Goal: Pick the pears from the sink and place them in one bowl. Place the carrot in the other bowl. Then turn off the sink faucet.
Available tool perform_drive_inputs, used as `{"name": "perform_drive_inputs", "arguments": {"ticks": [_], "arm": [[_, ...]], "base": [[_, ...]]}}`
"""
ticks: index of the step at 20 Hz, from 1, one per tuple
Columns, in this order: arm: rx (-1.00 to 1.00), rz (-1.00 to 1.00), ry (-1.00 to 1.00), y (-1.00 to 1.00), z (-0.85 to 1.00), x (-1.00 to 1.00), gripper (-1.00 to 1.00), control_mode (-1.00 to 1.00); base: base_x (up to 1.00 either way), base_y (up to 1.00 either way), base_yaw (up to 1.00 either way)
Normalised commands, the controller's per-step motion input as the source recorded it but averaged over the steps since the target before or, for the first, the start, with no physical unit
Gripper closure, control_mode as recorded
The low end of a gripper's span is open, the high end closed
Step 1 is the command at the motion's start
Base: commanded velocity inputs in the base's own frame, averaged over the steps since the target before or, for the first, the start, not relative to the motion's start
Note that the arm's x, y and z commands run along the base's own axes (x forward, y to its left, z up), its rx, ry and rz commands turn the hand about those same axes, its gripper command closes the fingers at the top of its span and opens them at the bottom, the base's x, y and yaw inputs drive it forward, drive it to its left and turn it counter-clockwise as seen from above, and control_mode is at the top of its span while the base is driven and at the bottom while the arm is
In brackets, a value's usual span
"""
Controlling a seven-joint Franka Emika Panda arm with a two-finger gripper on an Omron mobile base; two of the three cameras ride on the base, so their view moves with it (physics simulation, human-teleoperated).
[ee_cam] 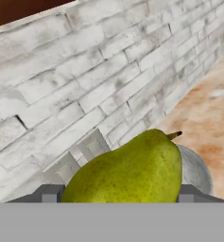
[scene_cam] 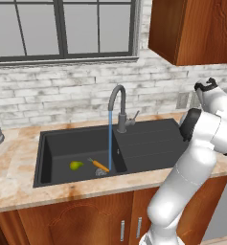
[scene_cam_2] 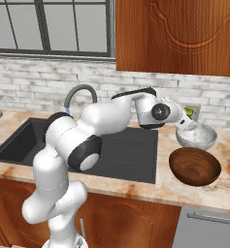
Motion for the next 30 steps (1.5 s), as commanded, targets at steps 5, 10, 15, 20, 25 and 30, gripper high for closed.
{"name": "perform_drive_inputs", "arguments": {"ticks": [5, 10, 15, 20, 25, 30], "arm": [[0.00, 0.00, 0.04, -0.22, -0.62, 0.33, 1.00, -1.00], [0.00, 0.00, 0.05, -0.25, -0.78, 0.21, 1.00, -1.00], [-0.01, 0.00, 0.02, -0.26, -0.54, 0.19, 1.00, -1.00], [0.00, 0.00, 0.00, -0.05, 0.00, 0.01, 1.00, -1.00], [0.00, 0.00, 0.00, -0.11, -0.01, 0.00, 1.00, -1.00], [0.00, 0.00, 0.00, -0.16, -0.02, 0.00, -1.00, -1.00]], "base": [[0.00, 0.00, 0.00], [0.00, 0.00, 0.00], [0.00, 0.00, 0.00], [0.00, 0.00, 0.00], [0.00, 0.00, 0.00], [0.00, 0.00, 0.00]]}}
